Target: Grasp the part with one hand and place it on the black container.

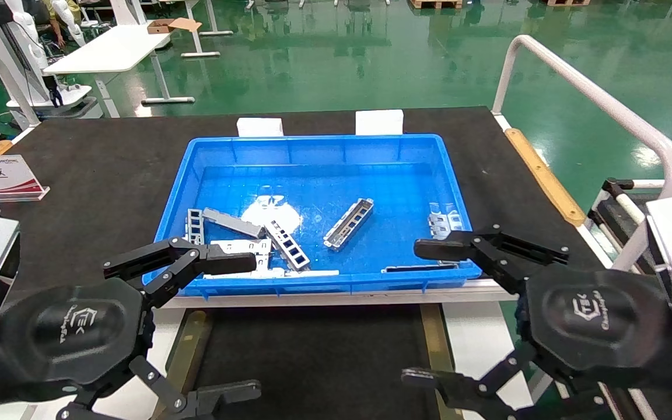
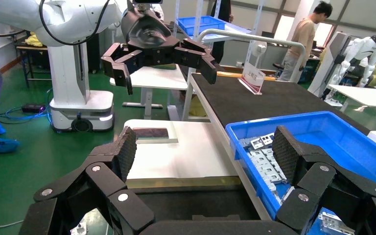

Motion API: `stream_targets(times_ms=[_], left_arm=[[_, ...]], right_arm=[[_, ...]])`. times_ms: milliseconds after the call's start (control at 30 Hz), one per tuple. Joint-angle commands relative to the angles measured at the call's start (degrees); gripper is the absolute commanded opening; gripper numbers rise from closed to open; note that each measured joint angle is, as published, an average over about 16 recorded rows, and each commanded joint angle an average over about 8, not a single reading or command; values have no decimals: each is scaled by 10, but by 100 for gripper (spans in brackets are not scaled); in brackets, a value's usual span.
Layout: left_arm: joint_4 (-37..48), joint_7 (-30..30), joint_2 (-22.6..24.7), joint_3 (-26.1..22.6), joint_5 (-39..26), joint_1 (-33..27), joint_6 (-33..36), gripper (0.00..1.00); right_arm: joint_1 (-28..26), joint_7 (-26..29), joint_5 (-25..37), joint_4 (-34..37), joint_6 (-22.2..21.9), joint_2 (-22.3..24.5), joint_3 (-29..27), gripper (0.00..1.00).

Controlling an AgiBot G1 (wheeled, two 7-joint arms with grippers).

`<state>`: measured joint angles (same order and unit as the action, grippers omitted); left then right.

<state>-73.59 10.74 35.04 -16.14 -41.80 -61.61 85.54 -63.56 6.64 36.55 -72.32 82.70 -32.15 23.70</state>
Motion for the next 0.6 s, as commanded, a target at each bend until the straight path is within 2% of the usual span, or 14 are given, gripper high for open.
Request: stream_targets(times_ms=[33,600], left_arm=[[0,0,0,0,0,0,0,100],[0,0,0,0,0,0,0,100]], right_arm=[[0,0,0,0,0,0,0,100],[0,0,0,0,0,0,0,100]])
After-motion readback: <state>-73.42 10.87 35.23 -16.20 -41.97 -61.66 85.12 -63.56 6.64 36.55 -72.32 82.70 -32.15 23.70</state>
